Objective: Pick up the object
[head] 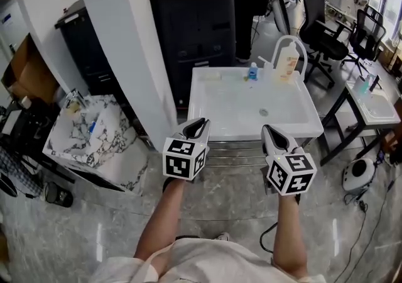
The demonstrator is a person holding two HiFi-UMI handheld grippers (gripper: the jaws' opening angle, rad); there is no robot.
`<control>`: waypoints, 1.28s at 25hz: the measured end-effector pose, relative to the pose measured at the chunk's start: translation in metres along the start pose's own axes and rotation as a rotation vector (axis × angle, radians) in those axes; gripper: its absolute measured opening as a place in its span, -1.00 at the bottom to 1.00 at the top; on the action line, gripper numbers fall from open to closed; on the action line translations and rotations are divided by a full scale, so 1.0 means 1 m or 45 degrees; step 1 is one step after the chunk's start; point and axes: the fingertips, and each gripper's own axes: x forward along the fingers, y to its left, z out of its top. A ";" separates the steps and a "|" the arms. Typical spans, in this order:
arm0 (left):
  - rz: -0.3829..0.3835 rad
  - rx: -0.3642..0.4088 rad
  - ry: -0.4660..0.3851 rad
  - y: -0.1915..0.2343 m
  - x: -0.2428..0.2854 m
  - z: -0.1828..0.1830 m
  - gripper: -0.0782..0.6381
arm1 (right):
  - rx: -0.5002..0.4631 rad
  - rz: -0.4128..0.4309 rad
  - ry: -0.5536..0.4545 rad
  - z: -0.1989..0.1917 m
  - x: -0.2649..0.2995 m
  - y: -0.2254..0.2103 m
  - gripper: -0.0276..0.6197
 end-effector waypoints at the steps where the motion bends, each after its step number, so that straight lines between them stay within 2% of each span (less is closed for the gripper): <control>1: -0.001 -0.001 0.001 -0.003 0.002 0.000 -0.65 | 0.001 0.003 -0.002 0.000 -0.001 -0.002 -0.91; 19: 0.049 0.001 -0.013 -0.009 0.032 0.007 -0.37 | 0.022 0.038 -0.022 0.001 0.011 -0.033 -0.91; 32: 0.041 -0.007 -0.004 0.027 0.103 0.009 -0.32 | 0.009 0.042 0.002 0.002 0.081 -0.063 -0.91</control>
